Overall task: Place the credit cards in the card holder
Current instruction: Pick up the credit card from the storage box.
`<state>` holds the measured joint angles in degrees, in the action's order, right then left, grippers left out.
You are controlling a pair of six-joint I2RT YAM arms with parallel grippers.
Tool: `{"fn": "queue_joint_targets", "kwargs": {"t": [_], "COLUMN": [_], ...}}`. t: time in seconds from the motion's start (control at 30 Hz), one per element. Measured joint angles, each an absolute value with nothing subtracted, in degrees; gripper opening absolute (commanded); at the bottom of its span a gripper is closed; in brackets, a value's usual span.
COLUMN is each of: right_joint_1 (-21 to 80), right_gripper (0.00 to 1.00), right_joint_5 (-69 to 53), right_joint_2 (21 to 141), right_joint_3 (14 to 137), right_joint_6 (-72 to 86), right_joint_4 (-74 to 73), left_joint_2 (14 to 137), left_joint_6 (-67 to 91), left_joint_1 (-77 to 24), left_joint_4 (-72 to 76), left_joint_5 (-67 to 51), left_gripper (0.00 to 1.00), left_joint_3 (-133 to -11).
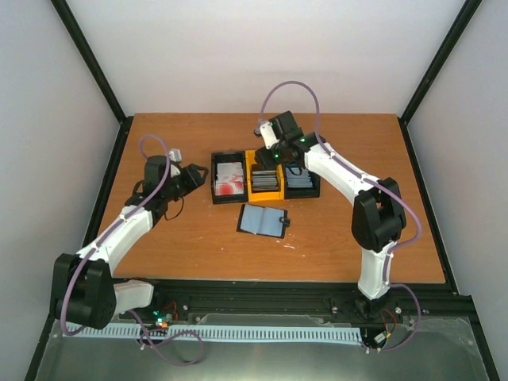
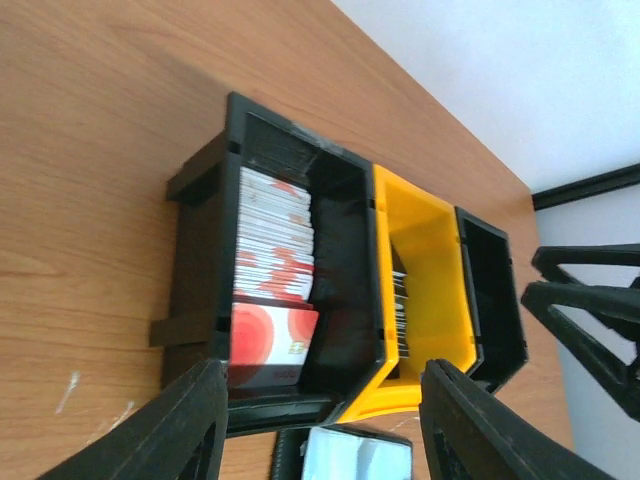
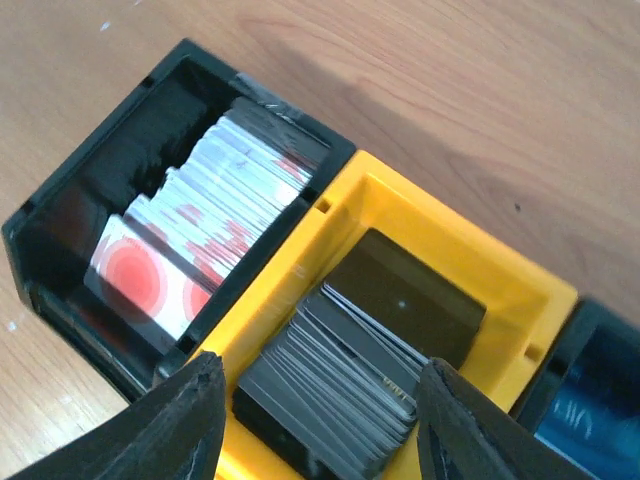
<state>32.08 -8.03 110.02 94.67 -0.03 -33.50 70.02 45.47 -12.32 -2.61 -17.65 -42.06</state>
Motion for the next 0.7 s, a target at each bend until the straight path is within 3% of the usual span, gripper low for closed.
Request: {"fn": "queue_joint_targets", "kwargs": {"t": [0.33,0.7], "right_joint_1": [31.5,32.2], "right_gripper": [0.53,0.44], "right_joint_5": [-20.1,-14.0], "right_joint_2": [108.9,119.7], "right_joint_3": [93.8,104.3], "right_joint_6": [-37.8,-53.6], "right_joint_4": [-36.0,-41.7], "left_joint_2": [64.4,65.1], "left_joint_6": [38.5,28.9], "left_joint_1": [-7.8,-2.7], "left_joint_4": [-10.1,-18.3], "left_joint_5": [-21.5,-26.8], "left_gripper": [0.58,0.55], "left_joint_3": [-44.3,-50.2]}}
